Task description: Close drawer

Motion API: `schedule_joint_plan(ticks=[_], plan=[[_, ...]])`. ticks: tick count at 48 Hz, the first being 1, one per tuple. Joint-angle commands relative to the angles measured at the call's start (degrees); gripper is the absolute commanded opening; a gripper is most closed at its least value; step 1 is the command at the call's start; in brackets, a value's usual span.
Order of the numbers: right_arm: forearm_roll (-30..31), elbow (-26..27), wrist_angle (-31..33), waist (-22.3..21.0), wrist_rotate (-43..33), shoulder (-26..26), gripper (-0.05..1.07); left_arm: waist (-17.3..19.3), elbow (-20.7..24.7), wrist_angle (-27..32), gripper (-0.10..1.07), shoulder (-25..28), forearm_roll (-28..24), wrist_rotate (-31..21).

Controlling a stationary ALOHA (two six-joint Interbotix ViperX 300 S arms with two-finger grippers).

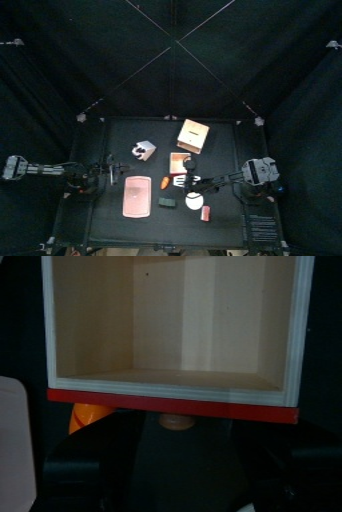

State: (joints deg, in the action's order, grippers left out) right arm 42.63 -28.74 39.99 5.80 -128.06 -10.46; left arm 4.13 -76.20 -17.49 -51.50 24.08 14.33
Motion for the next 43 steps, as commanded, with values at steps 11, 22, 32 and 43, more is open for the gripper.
schedule_joint_plan(ticks=[11, 22, 32, 43], plan=[[0.3, 1.1, 0.2, -0.7, 0.0, 1.1, 0.76, 0.4, 0.5, -0.3, 0.26, 0.2, -0.1, 0.2], [0.1, 1.0, 0.2, -0.7, 0.0, 1.1, 0.51, 0.5, 0.4, -0.3, 0.26, 0.1, 0.0, 0.2], [0.7, 1.5, 1.0, -0.6, -0.8, 0.4, 0.42, 0.6, 0.3, -0.2, 0.26, 0.1, 0.0, 0.2], [6.8, 2.1, 7.7, 0.5, -8.4, 0.7, 0.41, 0.7, 0.3, -0.2, 0.26, 0.2, 0.0, 0.1]])
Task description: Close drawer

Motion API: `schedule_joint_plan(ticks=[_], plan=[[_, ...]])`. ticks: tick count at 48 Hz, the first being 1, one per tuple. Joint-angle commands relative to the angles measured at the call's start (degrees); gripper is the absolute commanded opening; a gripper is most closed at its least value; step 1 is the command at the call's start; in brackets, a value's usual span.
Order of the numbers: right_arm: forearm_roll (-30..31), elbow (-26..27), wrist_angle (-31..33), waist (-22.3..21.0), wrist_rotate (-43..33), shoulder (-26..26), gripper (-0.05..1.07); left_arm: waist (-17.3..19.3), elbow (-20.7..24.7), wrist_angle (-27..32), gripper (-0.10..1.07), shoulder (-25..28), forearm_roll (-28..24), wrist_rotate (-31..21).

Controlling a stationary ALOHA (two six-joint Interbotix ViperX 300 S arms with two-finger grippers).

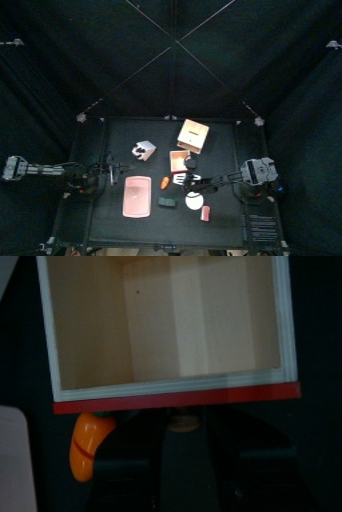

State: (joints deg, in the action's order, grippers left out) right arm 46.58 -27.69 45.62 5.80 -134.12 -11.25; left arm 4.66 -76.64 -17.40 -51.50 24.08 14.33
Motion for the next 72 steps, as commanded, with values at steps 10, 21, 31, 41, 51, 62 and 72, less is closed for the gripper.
schedule_joint_plan(ticks=[10, 21, 31, 41, 51, 62, 72], plan=[[9.2, 0.5, 4.1, 2.6, -10.9, 1.6, 0.41, 0.2, 0.6, -0.3, 0.26, 0.1, 0.0, 0.1], [11.2, 0.5, 12.5, 5.9, -15.6, -0.3, 0.41, 0.3, 0.5, -0.3, 0.26, 0.1, 0.0, 0.1], [12.3, 0.9, 18.5, 7.6, -18.8, -1.8, 0.41, 0.5, 0.4, -0.3, 0.26, 0.1, 0.1, 0.1], [13.2, 1.9, 18.0, 7.2, -19.0, -2.5, 0.41, 0.9, 0.4, -0.3, 0.26, 0.1, 0.0, 0.1], [11.2, 3.5, 17.7, 7.1, -23.2, -2.7, 0.41, 1.1, 0.3, -0.2, 0.26, 0.1, 0.0, 0.1], [13.4, 3.2, 17.9, 7.1, -29.1, -3.3, 0.41, 1.1, 0.2, -0.2, 0.26, 0.1, 0.0, 0.1], [14.2, 3.9, 18.8, 6.2, -29.2, -3.8, 0.41, 1.4, 0.1, -0.1, 0.26, 0.1, 0.1, 0.1]])
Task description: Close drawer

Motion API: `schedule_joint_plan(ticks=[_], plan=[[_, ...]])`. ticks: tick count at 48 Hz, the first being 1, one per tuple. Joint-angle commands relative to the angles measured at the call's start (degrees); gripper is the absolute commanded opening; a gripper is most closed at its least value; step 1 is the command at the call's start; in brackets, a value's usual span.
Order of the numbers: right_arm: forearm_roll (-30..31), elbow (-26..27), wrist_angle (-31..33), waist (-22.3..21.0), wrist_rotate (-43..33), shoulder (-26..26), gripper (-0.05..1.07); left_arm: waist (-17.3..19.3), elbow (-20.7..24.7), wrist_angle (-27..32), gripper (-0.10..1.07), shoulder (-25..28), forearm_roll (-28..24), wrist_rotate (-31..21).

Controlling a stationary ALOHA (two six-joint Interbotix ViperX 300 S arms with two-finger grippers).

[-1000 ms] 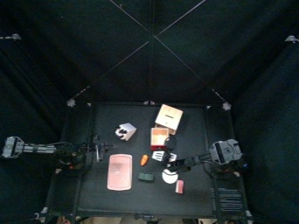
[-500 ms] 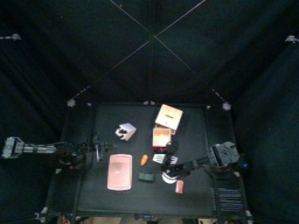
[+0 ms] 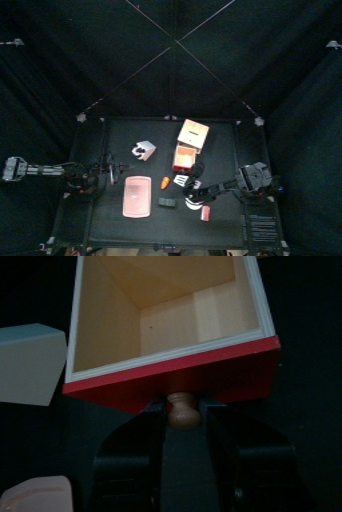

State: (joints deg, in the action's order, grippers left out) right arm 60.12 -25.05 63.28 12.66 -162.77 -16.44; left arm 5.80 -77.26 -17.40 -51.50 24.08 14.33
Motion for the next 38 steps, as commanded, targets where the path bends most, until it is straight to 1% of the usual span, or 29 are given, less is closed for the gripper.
schedule_joint_plan(ticks=[1, 14, 38], plan=[[0.7, 1.2, 1.3, -0.8, -0.5, 1.4, 0.41, 0.3, 0.7, 0.0, 0.26, 0.1, 0.1, 0.1], [0.4, 1.8, 4.9, -1.3, -0.7, 1.0, 0.41, 0.6, 0.7, 0.6, 0.26, 0.1, 0.1, 0.2], [0.4, 0.9, 6.2, -3.4, -0.3, 0.2, 0.41, 0.9, 0.7, 0.7, 0.26, 0.1, 0.0, 0.1]])
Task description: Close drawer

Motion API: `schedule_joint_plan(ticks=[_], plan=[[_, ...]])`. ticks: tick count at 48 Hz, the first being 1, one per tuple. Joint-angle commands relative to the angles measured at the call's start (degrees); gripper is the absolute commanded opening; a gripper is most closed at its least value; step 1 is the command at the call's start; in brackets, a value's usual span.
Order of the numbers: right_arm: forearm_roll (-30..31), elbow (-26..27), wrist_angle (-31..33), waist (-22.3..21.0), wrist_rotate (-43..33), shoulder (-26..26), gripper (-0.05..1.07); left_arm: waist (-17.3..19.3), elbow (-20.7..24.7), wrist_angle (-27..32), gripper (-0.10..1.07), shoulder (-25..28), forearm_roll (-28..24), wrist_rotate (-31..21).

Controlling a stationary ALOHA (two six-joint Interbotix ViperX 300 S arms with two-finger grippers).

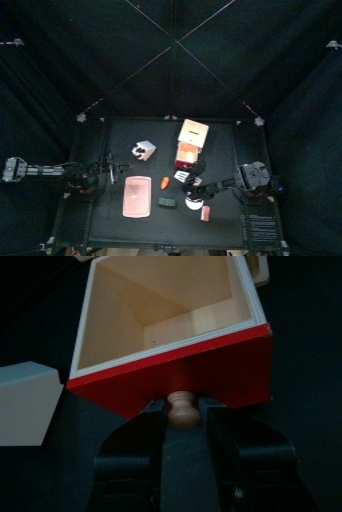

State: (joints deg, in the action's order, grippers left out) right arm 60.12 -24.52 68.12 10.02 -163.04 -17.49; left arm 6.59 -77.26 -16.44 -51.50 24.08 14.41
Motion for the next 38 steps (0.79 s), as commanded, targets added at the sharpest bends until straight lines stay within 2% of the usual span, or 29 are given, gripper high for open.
schedule_joint_plan(ticks=[1, 11, 38], plan=[[0.4, 0.4, 1.8, -0.8, 0.1, 1.1, 0.41, 0.1, 0.6, -0.3, 0.26, 0.1, 0.1, 0.1], [1.0, -0.5, 5.6, -0.8, 0.4, 1.9, 0.41, 0.2, 0.5, -0.3, 0.26, 0.2, 0.1, 0.0], [7.8, -5.9, 7.4, -0.4, 0.5, 3.0, 0.41, 0.3, 0.4, -0.3, 0.26, 0.1, 0.1, 0.0]])
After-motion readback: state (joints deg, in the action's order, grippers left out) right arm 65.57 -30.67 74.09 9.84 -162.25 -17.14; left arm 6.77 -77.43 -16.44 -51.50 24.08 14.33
